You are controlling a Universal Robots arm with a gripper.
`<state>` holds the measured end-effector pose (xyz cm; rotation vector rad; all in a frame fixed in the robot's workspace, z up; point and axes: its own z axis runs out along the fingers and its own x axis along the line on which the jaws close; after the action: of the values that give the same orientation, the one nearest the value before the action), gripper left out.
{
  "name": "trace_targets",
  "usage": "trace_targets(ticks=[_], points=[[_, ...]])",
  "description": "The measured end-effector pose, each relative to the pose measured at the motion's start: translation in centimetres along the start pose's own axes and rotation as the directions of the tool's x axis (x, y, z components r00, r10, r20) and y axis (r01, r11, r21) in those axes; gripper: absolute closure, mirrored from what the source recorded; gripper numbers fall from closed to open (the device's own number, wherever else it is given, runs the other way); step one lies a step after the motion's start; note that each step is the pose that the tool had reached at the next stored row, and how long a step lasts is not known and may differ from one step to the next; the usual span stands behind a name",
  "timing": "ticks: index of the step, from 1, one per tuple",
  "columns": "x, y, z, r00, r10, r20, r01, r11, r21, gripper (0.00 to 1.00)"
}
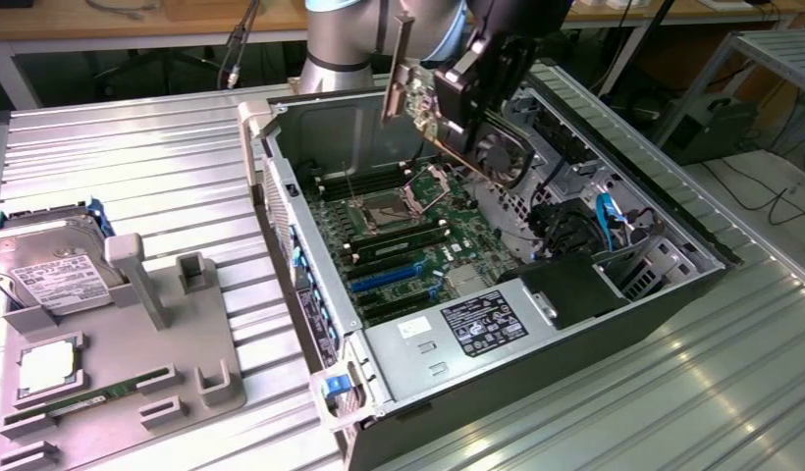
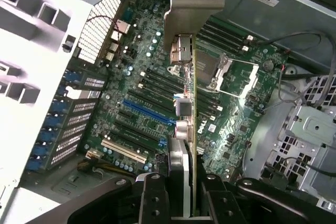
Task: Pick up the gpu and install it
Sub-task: 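Insert the gpu into the slot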
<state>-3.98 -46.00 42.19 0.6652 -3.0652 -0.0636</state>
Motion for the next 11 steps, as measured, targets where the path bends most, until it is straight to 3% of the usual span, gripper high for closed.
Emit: trace_targets(ticks=[11], points=[[-0.01, -0.01, 0.0, 0.9938, -0.111, -0.0037, 0.111, 0.9938, -0.0023, 0.71]])
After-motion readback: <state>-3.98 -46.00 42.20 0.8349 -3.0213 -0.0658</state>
